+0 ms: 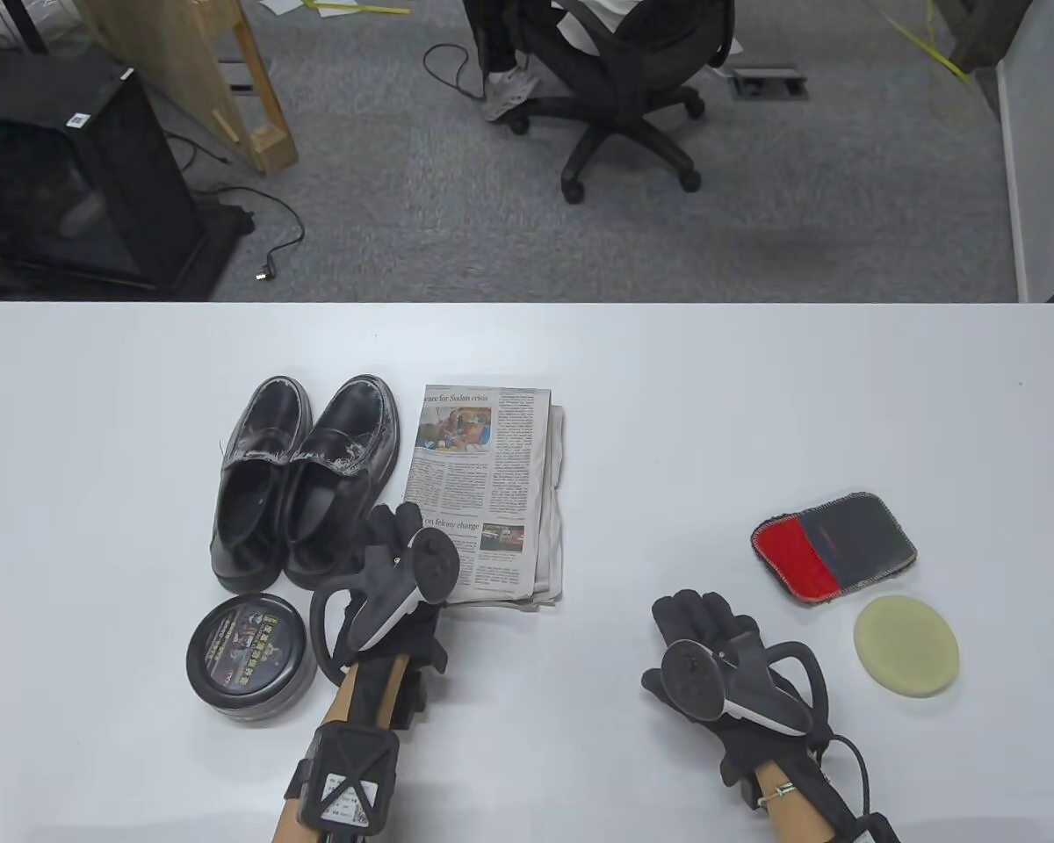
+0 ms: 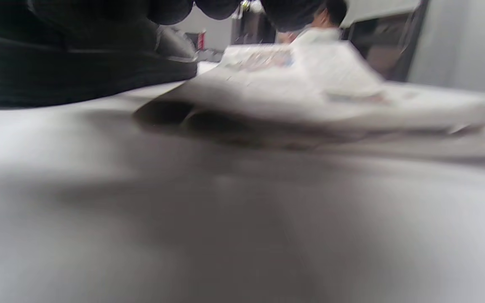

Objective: Dip and apply leather care cream with polishing sponge on shoes

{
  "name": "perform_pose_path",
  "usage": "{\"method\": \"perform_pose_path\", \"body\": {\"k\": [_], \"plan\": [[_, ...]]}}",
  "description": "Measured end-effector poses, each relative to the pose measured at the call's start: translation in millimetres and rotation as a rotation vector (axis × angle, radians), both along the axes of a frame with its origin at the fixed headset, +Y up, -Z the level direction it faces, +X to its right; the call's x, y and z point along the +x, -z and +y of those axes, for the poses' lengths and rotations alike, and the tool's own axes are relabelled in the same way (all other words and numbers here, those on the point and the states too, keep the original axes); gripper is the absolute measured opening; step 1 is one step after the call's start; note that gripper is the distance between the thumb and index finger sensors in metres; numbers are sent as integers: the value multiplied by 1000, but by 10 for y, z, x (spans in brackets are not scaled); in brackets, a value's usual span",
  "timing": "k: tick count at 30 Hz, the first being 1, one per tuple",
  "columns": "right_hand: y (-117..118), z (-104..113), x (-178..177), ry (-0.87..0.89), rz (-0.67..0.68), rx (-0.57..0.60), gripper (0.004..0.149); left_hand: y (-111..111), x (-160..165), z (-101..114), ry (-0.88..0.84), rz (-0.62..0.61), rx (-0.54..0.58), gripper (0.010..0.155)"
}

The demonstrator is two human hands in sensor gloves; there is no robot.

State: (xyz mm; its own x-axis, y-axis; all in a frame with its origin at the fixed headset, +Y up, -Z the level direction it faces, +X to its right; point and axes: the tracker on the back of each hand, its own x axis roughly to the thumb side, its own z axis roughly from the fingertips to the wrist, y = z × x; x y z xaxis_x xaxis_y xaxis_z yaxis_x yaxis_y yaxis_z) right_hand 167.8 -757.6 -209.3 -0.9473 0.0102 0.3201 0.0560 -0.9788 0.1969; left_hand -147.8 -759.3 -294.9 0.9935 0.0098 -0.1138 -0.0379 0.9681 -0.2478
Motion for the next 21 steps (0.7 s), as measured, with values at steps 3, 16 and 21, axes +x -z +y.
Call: {"method": "perform_pose_path", "body": {"k": [3,16,21], "plan": [[4,-8,0,-11,-4,-3,78,66,46,-106,107,9,-70,64],[7,-13,-26,-41,-11,2,77,129,68,-108,-5,24,-87,69],[7,-3,-29,-50,-13,15,78,148,41,-67,-65,62,-83,81]]}}
